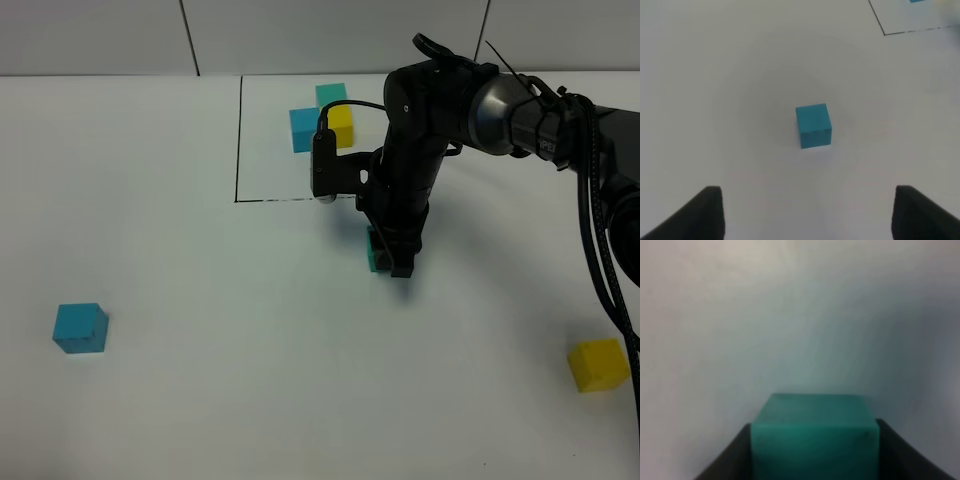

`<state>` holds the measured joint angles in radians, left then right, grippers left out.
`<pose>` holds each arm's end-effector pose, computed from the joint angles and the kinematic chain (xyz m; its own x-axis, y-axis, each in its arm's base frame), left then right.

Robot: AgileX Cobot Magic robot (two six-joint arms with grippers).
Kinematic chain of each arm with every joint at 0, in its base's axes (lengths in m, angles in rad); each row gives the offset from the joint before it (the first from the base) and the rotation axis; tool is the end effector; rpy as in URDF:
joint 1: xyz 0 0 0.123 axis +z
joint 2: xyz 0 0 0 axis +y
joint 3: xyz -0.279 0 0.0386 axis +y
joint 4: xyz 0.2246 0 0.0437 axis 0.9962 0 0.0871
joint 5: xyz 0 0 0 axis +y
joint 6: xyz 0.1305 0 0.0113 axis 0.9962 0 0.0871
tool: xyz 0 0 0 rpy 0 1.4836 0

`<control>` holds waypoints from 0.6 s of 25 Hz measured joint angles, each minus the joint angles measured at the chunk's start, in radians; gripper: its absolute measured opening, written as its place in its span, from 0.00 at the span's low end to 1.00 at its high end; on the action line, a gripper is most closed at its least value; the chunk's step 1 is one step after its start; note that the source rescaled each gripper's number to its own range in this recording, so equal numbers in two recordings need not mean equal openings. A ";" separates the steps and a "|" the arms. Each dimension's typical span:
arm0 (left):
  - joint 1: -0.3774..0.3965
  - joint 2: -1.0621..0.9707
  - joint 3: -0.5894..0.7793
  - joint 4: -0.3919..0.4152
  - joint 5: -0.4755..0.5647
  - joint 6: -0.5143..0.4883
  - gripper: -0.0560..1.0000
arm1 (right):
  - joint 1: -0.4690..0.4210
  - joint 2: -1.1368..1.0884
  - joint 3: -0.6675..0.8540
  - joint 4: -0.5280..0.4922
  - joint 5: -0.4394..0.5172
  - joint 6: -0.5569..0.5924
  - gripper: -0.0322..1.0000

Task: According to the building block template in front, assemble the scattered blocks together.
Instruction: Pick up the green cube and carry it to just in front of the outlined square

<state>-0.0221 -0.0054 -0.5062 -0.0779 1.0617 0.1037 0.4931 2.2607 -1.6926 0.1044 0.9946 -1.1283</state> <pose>0.0120 -0.0092 0.2499 -0.4389 0.0752 -0.8954 0.1119 0.9933 0.0286 0.3758 0.2150 0.0997 0.0006 -0.9924 -0.1231 -0.9990 0.0049 -0.0441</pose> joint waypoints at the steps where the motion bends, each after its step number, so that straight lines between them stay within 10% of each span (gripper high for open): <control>1: 0.000 0.000 0.000 0.000 0.000 0.000 0.76 | -0.002 0.000 0.000 0.002 0.000 0.000 0.06; 15: 0.000 0.000 0.000 0.000 0.000 0.000 0.76 | -0.008 0.006 -0.002 0.022 -0.016 -0.003 0.06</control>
<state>-0.0221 -0.0054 -0.5062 -0.0779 1.0617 0.1037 0.4849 2.2672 -1.6944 0.1269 0.9789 -1.1314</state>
